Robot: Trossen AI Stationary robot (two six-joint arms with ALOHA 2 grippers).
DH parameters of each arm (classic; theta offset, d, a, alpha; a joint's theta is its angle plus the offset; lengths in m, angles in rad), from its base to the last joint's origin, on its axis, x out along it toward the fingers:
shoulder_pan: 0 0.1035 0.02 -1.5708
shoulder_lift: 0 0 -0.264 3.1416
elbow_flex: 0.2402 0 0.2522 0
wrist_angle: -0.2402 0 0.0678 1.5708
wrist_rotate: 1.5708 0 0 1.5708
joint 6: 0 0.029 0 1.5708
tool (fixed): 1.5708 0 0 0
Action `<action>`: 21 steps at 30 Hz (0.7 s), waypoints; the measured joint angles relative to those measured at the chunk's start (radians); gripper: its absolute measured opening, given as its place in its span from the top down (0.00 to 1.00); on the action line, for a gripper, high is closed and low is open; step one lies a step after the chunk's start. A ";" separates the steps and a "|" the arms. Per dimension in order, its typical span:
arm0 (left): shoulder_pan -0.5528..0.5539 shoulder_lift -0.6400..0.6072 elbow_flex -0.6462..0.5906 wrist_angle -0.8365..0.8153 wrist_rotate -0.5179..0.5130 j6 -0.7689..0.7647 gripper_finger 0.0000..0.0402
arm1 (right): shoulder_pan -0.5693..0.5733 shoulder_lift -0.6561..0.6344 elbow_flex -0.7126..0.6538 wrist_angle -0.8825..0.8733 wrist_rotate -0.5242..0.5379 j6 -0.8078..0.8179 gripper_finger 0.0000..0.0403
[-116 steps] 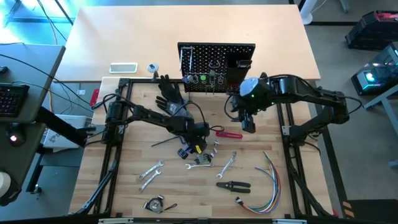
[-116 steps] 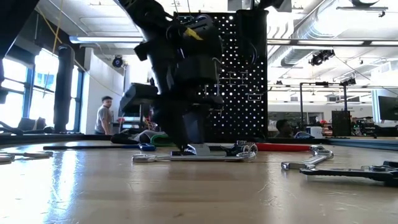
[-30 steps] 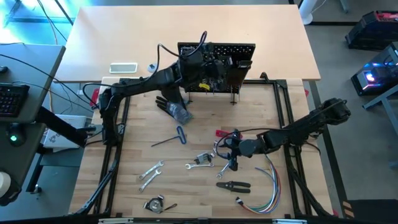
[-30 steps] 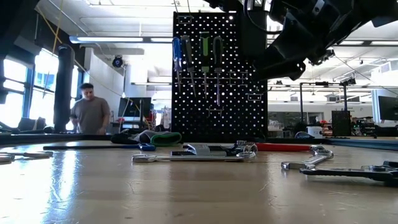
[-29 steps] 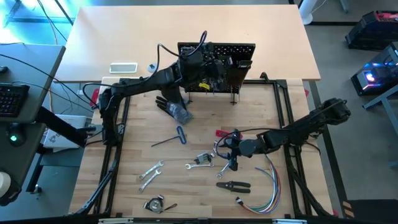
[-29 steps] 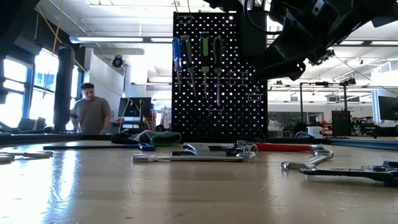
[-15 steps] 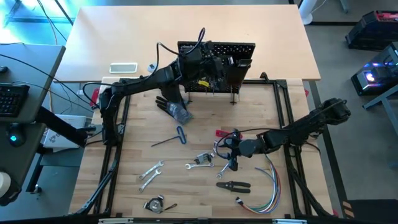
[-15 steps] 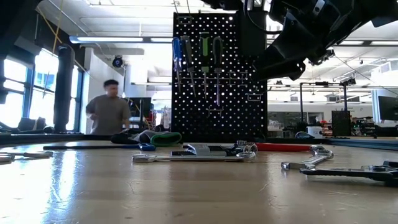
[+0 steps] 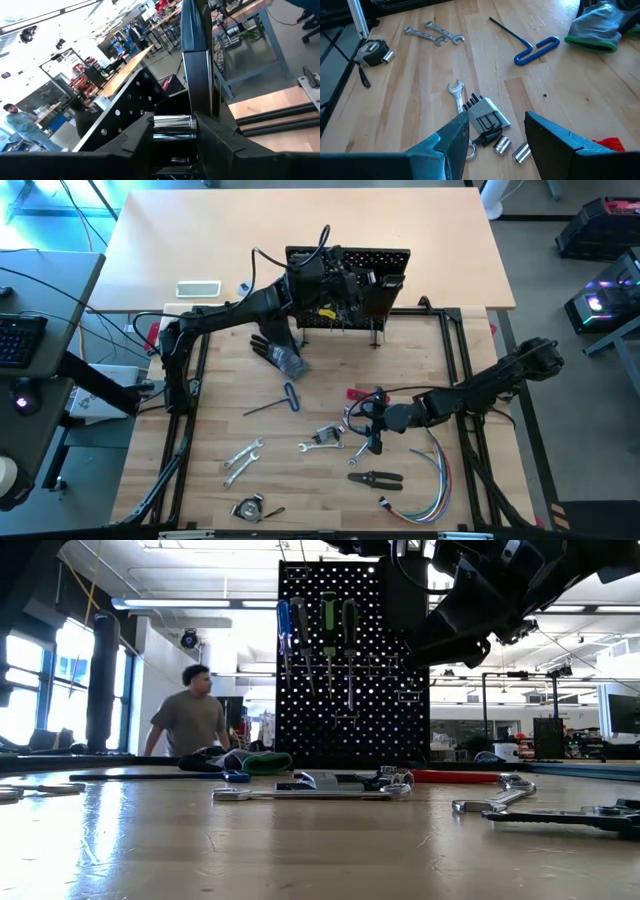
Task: Hang tools onto peg board
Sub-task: Put the silver socket into the black bin on the pegboard, then put the hex allen key set into the black bin on the pegboard
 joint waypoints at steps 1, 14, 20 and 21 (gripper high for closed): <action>0.000 0.000 0.000 -0.001 -0.002 0.000 0.65 | 0.000 0.000 0.000 0.002 0.000 0.000 0.54; 0.002 0.000 0.000 -0.014 -0.004 -0.008 0.56 | 0.000 0.000 0.000 0.015 0.000 0.004 0.54; -0.022 -0.017 0.000 -0.042 -0.046 0.017 0.56 | 0.000 0.000 0.000 0.013 0.001 -0.008 0.54; -0.033 -0.023 0.000 -0.048 -0.062 0.031 0.56 | 0.000 0.000 0.000 0.013 0.001 -0.013 0.54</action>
